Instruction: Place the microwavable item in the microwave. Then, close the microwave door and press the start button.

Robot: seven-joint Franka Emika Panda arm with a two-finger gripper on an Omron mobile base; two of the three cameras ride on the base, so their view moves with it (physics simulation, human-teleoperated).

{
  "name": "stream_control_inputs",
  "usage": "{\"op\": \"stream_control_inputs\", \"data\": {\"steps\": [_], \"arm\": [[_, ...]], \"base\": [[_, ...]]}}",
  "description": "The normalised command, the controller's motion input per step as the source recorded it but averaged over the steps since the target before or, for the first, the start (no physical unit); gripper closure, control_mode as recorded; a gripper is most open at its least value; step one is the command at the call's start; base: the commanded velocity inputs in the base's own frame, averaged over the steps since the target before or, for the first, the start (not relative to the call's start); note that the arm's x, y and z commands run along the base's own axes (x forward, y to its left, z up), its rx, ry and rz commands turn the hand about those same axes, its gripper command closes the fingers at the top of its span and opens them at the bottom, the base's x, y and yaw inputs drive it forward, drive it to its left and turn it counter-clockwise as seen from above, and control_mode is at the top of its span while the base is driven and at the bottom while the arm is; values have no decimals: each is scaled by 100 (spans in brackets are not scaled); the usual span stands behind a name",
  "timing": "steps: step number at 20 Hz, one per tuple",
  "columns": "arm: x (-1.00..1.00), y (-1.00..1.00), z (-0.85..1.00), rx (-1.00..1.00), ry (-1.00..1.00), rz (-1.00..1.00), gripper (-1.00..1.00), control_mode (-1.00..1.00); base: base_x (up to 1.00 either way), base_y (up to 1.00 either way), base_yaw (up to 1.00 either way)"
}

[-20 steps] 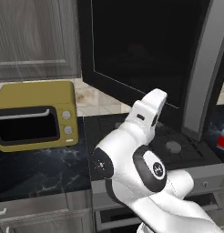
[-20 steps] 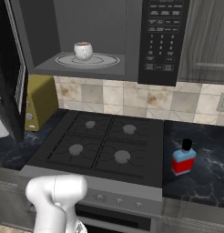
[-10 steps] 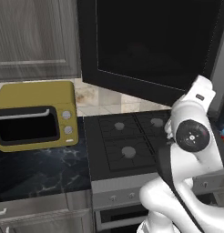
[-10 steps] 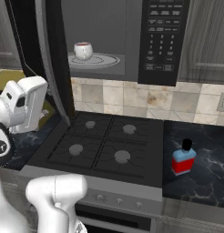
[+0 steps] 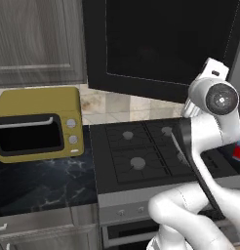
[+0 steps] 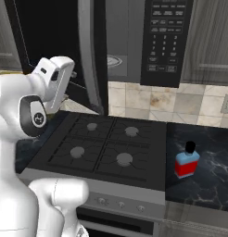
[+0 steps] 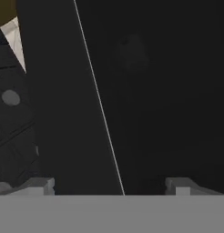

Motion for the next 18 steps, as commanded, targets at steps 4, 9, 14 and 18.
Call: {"op": "stream_control_inputs", "data": {"steps": [4, 9, 14, 18], "arm": [[78, -14, 3, 1, 9, 11, -100, -100], [82, -11, 0, 1, 2, 14, -100, -100], [85, -12, 0, 1, 0, 14, -100, -100], [77, -9, -2, 0, 0, 13, -100, -100]], "base": [[0, 0, 0], [0, 0, 0], [0, 0, 0], [0, 0, 0]]}}
